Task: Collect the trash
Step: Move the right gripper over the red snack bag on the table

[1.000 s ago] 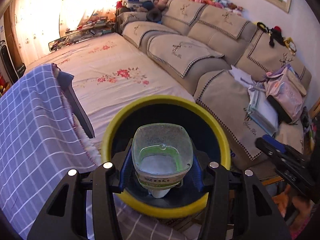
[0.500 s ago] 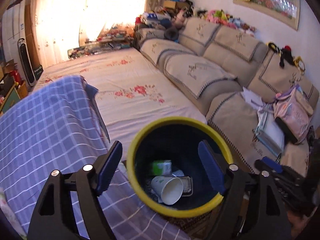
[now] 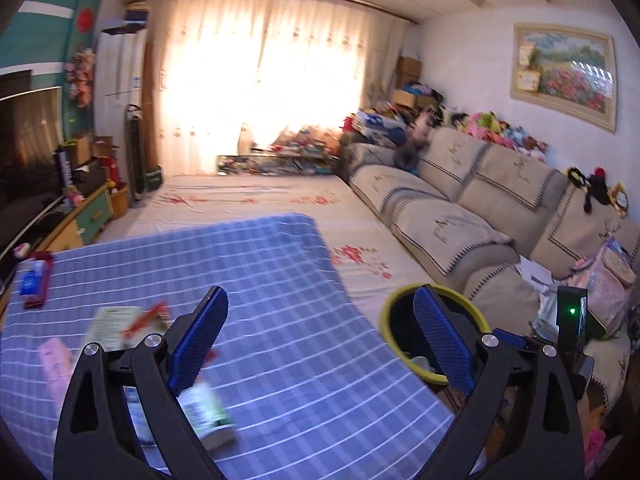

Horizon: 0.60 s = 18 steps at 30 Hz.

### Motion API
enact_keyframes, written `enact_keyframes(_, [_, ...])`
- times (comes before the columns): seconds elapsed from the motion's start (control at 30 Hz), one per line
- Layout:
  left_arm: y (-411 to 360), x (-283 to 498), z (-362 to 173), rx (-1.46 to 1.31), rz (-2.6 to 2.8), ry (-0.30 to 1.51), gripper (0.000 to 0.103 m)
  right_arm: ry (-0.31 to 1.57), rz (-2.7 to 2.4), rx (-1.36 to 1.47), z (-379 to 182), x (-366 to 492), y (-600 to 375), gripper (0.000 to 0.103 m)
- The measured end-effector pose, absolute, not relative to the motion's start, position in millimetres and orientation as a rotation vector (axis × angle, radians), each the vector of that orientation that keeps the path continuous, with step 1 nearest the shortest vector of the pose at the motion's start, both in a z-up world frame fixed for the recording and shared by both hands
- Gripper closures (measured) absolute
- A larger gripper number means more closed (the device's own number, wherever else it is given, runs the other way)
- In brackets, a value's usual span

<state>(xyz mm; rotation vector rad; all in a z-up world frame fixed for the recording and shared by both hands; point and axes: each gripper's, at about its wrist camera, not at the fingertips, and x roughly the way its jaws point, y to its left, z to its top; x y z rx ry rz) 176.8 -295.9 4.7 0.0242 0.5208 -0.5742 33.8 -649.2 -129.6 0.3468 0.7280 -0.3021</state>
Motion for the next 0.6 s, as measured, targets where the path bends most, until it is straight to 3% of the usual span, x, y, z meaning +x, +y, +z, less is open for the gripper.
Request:
enact_keyframes(0.4, [-100.3, 161.7, 0.8, -0.098, -0.206, 0.46, 0.006, 0.759, 0.046, 0.165, -106.5, 102.4, -476.9, 0.053])
enact_keyframes(0.6, [-46.1, 148.9, -23.1, -0.151, -0.115, 0.497, 0.006, 0.736, 0.184, 0.118, -95.0, 116.7, -414.5, 0.047])
